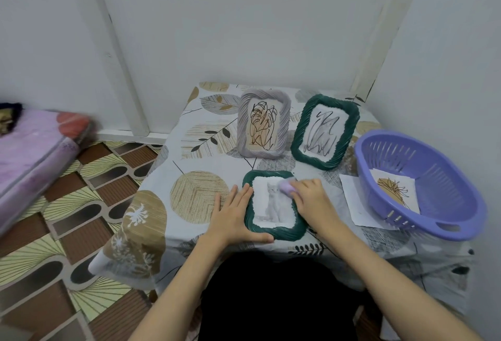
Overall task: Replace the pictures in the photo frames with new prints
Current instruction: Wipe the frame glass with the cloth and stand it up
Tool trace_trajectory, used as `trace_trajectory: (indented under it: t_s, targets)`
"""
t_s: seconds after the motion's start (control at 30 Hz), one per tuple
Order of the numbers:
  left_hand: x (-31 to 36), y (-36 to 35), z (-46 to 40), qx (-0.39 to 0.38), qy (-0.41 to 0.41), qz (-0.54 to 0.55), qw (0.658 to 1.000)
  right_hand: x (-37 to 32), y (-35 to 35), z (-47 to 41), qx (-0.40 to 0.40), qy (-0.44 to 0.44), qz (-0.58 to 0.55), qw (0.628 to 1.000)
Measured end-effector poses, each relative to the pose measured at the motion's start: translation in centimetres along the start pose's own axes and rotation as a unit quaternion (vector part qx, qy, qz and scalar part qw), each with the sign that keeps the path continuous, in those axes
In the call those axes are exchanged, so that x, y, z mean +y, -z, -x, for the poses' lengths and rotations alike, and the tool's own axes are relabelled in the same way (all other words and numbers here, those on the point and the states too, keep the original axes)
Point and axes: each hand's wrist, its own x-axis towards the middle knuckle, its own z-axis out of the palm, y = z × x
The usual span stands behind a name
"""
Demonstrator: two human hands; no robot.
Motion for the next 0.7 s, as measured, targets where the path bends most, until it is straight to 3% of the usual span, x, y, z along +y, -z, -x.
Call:
trace_trajectory:
  t_s: [0.1,0.3,0.4,0.57,0.63,0.7]
  targets:
    - [0.1,0.2,0.0,0.002,0.005,-0.008,1.000,-0.9,-1.3,-1.8,-0.022,-0.045,0.019,0.999]
    - [-0.1,-0.2,-0.1,0.008,0.013,-0.038,0.999,-2.0,0.2,4.7,0.001,0.185,-0.035,0.982]
    - [-0.1,-0.3,-0.1,-0.008,0.022,-0.040,0.999,0.0,1.5,3.3,-0.009,0.162,-0.050,0.986]
    - [0.0,-0.1,-0.2,-0.012,0.025,-0.029,0.999,-1.8,-2.0,-2.7,-0.063,0.001,-0.044,0.997]
    - [0.1,-0.1,-0.1,-0.011,0.024,-0.033,0.999,-3.5,-2.5,-2.6,-0.090,0.022,-0.062,0.994]
    - [0.0,-0.1,-0.2,-0.007,0.025,-0.033,0.999,-4.1,-2.0,-0.6,-0.089,0.110,-0.065,0.988]
